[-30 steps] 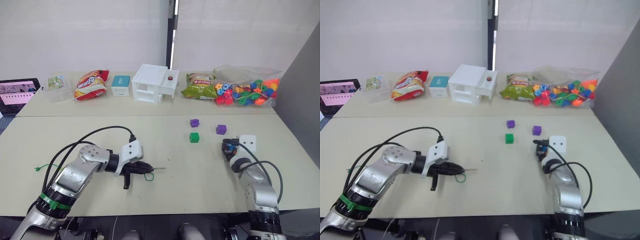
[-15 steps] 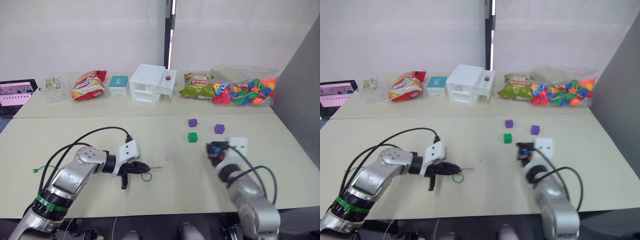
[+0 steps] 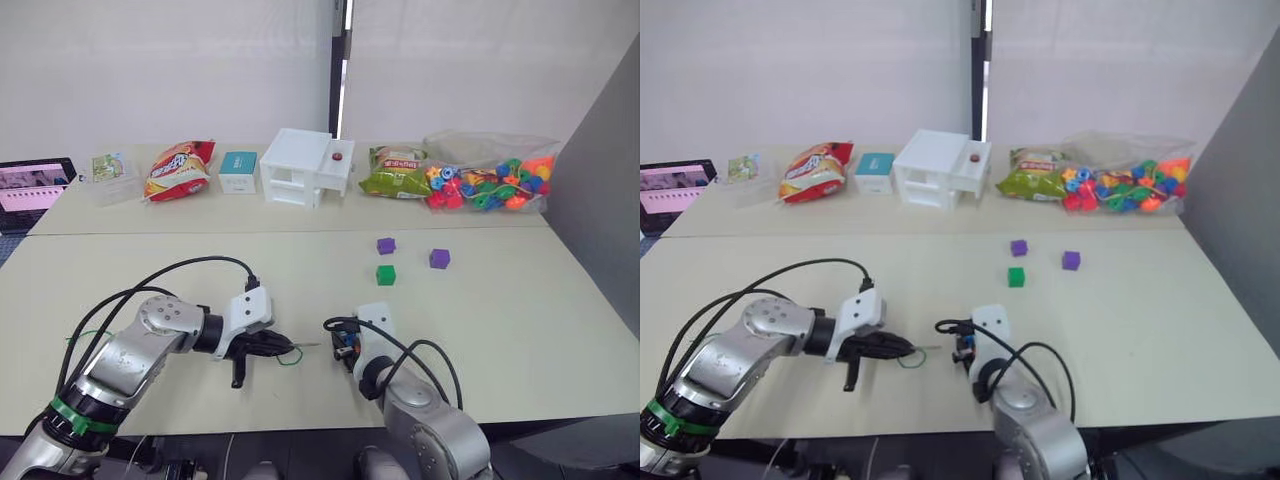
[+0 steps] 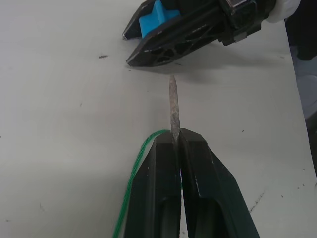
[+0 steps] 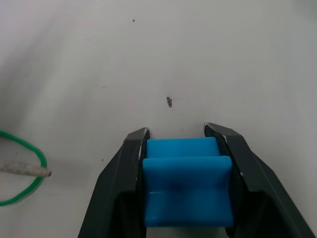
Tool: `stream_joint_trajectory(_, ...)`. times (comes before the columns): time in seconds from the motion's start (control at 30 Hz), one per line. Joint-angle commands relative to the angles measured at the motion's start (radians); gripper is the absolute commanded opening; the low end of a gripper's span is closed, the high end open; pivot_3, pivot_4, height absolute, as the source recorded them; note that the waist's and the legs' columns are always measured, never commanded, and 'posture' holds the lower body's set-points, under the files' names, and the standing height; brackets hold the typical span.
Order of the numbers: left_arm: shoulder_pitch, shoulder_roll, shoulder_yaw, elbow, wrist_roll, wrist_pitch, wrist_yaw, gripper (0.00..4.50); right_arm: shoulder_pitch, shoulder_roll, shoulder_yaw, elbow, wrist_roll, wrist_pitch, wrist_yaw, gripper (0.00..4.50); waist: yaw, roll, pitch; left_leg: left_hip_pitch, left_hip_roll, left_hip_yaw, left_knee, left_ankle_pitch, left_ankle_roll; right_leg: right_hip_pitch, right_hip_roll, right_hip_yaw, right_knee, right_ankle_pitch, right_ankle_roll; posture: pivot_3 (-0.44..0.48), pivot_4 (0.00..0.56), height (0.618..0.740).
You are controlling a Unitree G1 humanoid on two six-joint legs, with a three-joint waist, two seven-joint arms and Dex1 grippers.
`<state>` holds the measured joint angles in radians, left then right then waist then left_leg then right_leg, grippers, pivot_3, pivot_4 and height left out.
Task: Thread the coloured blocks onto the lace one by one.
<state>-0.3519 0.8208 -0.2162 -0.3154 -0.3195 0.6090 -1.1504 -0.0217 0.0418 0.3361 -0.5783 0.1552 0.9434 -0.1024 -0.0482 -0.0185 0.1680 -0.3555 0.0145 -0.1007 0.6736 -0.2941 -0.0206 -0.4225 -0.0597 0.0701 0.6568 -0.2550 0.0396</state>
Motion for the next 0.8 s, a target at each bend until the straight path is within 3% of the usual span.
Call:
stream_joint_trajectory(0.03,-0.001,0.020,0.025,-0.046,-0.026,0.012,-0.008,0.00,0.037,0.018,0.038,0.064,-0.005,-0.009,0.009,1.22,-0.001,0.000,0.000,0.001,0.000,0.000,0.000,0.000,0.000,0.001,0.000,0.000,0.000,0.000,0.000,0.000,0.150,0.740)
stream_joint_trajectory(0.1,0.001,0.027,0.028,-0.049,-0.029,0.019,-0.009,0.00,0.051,0.017,0.016,0.033,0.001,-0.035,0.017,1.22,0.000,0.000,0.000,0.001,0.000,0.000,0.000,0.000,0.000,0.001,0.000,0.000,0.000,0.000,0.000,0.000,0.150,0.740)
stream_joint_trajectory(0.13,0.001,0.029,0.028,-0.049,-0.030,0.021,-0.008,0.00,0.056,0.016,0.004,0.015,0.008,-0.043,0.025,2.25,0.000,0.000,0.000,0.001,0.000,0.000,0.000,0.000,0.000,0.001,0.000,0.000,0.000,0.000,0.000,0.000,0.150,0.740)
stream_joint_trajectory(0.37,0.020,0.020,0.020,-0.052,-0.033,0.016,0.012,0.00,0.010,-0.156,-0.109,-0.225,0.113,0.034,0.201,4.46,0.004,0.000,0.000,-0.001,-0.001,0.000,0.001,0.000,0.000,0.001,-0.001,0.000,-0.002,0.000,0.000,0.000,0.150,0.740)
stream_joint_trajectory(0.5,0.023,-0.016,0.017,-0.065,-0.037,0.021,0.050,0.00,-0.065,-0.407,-0.259,-0.263,0.316,0.025,0.537,4.46,0.003,0.000,0.001,-0.001,0.000,0.000,0.001,0.000,0.000,0.001,0.000,0.000,-0.002,0.000,0.000,0.000,0.150,0.740)
stream_joint_trajectory(0.6,0.034,-0.027,0.017,-0.080,-0.037,0.023,0.067,0.00,-0.183,-0.620,-0.274,-0.141,0.399,-0.030,0.826,4.46,-0.001,0.002,0.002,-0.001,0.000,0.000,0.001,0.000,0.000,0.002,0.001,-0.001,-0.003,0.000,0.000,0.000,0.150,0.740)
stream_joint_trajectory(0.73,0.060,-0.020,0.023,-0.115,-0.041,0.031,0.083,0.00,-0.379,-0.761,-0.157,0.071,0.366,-0.189,1.113,4.46,-0.003,0.002,0.003,0.000,0.002,0.002,0.001,0.000,0.001,0.003,0.002,0.000,-0.007,0.000,0.000,0.000,0.150,0.740)
stream_joint_trajectory(0.8,0.083,-0.007,0.027,-0.148,-0.042,0.048,0.096,0.00,-0.498,-0.783,-0.028,0.228,0.236,-0.371,1.255,4.46,-0.006,0.002,0.003,0.000,0.002,0.002,0.001,-0.001,0.001,0.004,0.002,0.000,-0.007,0.000,0.000,0.000,0.150,0.740)
